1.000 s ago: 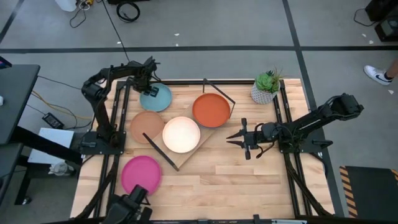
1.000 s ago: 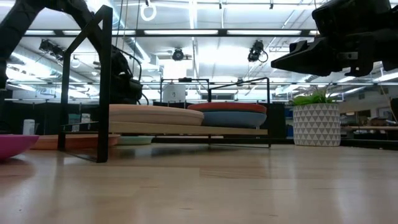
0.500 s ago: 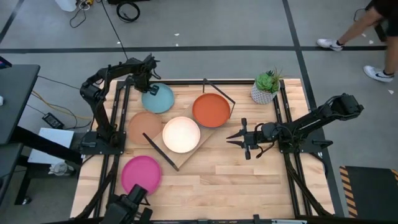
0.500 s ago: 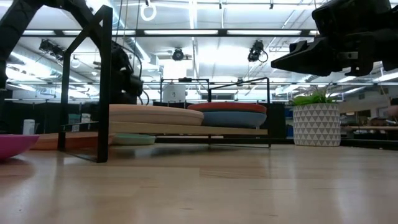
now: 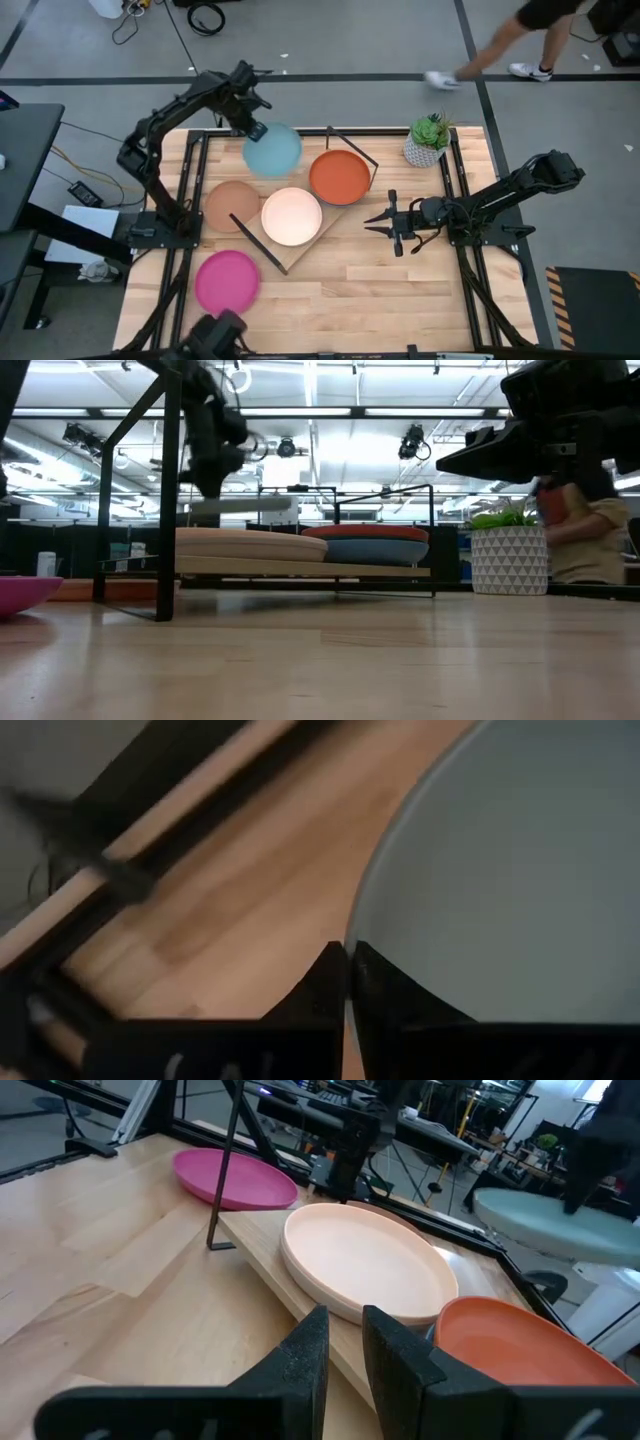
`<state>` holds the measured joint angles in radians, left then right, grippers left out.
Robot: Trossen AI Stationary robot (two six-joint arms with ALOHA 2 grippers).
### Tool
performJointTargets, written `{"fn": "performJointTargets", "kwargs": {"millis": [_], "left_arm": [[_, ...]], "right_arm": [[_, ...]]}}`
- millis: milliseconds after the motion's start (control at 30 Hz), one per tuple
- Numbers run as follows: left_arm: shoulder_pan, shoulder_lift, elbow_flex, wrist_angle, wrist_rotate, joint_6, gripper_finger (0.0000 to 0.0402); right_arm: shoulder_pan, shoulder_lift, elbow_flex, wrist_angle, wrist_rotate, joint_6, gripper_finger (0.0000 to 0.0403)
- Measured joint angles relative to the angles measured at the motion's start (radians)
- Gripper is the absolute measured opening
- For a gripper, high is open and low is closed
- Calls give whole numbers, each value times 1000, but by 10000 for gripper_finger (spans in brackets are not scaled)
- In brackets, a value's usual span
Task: Place and stack plates onto a shelf
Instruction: Stack the light blue plate on top of the light orange plate on the shelf
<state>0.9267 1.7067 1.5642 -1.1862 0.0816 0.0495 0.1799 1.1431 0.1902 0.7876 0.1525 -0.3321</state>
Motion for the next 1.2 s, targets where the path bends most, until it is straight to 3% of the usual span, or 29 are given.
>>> {"fn": "performJointTargets", "kwargs": {"millis": [200,667,933,1200], "left_arm": [[-175,-25,7,-29,0,125,10],[-584,-10,-8,18,-70,111,10],[-639,31,-117,93,-118,94,11],[-631,30,-137,160,-134,93,18]], "right_arm": [[0,0,0,0,0,-1,71],[0,0,0,0,0,15,71],[0,0,0,5,-13,18,71],[0,0,0,7,-16,25,71]]}}
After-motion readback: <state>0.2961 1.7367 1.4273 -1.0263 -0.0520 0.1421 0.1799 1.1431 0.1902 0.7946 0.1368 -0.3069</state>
